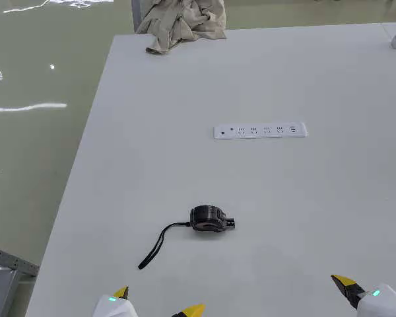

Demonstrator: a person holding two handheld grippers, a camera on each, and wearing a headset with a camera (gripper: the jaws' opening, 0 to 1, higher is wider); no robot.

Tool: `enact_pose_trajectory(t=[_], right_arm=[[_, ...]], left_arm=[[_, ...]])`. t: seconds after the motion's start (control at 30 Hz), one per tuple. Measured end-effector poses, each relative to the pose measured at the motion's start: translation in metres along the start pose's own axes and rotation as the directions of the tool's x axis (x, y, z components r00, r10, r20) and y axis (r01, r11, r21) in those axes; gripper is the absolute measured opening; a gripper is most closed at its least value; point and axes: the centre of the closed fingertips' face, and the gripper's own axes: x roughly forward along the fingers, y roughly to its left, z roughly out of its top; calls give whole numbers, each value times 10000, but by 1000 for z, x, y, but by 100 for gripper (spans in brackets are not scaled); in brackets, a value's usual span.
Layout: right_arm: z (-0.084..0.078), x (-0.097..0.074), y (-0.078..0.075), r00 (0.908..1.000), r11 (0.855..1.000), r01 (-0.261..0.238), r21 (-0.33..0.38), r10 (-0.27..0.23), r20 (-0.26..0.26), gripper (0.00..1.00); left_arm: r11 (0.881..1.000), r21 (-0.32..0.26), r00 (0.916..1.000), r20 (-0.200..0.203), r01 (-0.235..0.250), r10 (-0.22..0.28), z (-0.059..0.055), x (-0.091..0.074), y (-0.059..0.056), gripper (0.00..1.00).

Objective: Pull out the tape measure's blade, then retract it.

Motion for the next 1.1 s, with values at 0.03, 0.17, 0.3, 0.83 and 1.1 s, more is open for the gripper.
enact_pose_trajectory(t=[0.03, 0.17, 0.3, 0.83, 1.1], right_arm=[[0, 0, -1, 10000, 10000, 1, -33, -1, -4, 95], [2, 0, -2, 10000, 10000, -2, -47, 2, 41, 95], [3, 0, -5, 10000, 9999, -20, -124, 20, 16, 95], [3, 4, -8, 10000, 9999, -77, -114, 77, -15, 95], [6, 4, -11, 10000, 9999, -52, -146, 52, 1, 95]], left_arm=[[10000, -14, 10000, 32, -19, 19, 1, 0, 0, 100], [10000, -54, 10000, 74, -52, 53, 1, 0, 0, 100], [9999, -143, 9999, 141, -77, 79, 1, 1, 0, 100], [9997, -155, 9998, 82, -170, 171, 3, 6, 2, 100], [9994, -165, 9995, 69, -294, 295, 4, 7, 2, 100]])
